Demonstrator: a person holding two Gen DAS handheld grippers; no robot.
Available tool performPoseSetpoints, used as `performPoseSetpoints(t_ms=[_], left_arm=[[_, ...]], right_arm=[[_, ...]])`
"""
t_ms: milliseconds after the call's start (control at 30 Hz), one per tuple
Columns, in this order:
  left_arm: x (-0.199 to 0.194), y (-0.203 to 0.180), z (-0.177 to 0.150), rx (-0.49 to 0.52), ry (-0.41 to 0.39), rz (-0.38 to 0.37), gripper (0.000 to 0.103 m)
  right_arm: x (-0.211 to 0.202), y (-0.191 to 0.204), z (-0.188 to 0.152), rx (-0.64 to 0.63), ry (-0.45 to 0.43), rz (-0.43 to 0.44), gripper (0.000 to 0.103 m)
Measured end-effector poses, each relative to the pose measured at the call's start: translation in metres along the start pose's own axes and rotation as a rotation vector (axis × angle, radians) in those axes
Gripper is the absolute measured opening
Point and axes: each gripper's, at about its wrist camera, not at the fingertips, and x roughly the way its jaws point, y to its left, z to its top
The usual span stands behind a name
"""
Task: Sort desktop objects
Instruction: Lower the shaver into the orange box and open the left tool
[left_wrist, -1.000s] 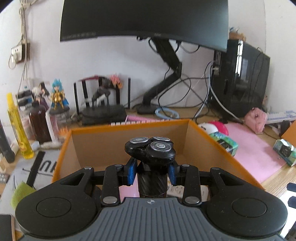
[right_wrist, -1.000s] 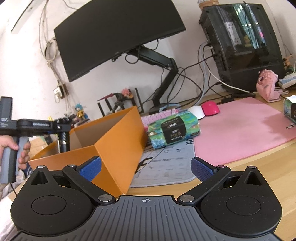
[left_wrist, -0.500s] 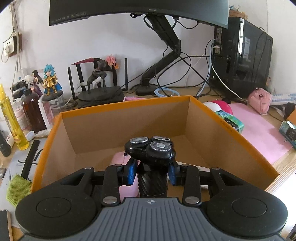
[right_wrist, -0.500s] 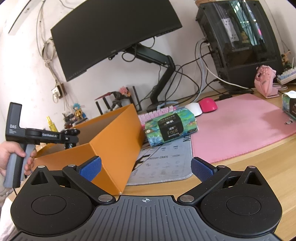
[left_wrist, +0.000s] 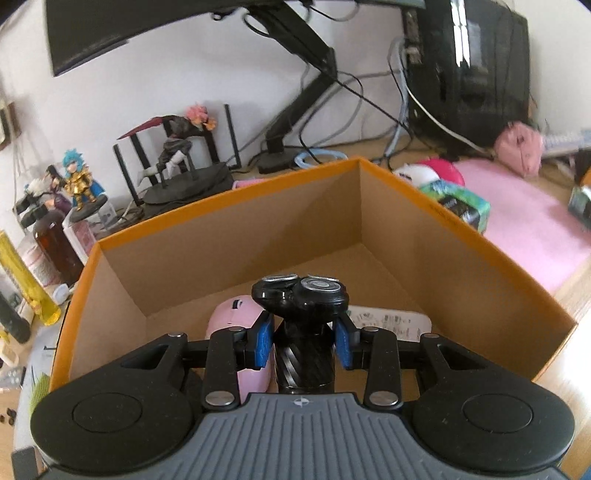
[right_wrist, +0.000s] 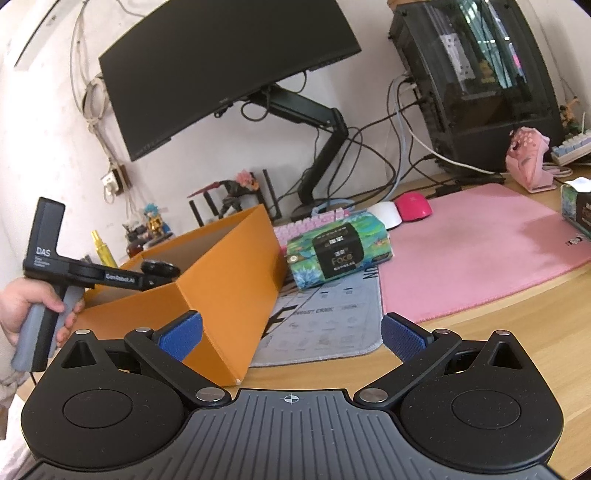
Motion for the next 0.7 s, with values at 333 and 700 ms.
performPoseSetpoints(t_ms=[333, 700], left_arm=[[0.009, -0.006, 0.018, 0.05, 0.029, 0.026, 0.036], [-0.045, 0.019, -0.005, -0.093, -0.179, 0.004, 0.053]], right_arm=[[-0.001, -0.004, 0.0, 0.007, 0.003, -0.006, 0.103], [-0.001, -0.008, -0.001, 0.011, 0.004, -0.009, 0.103]])
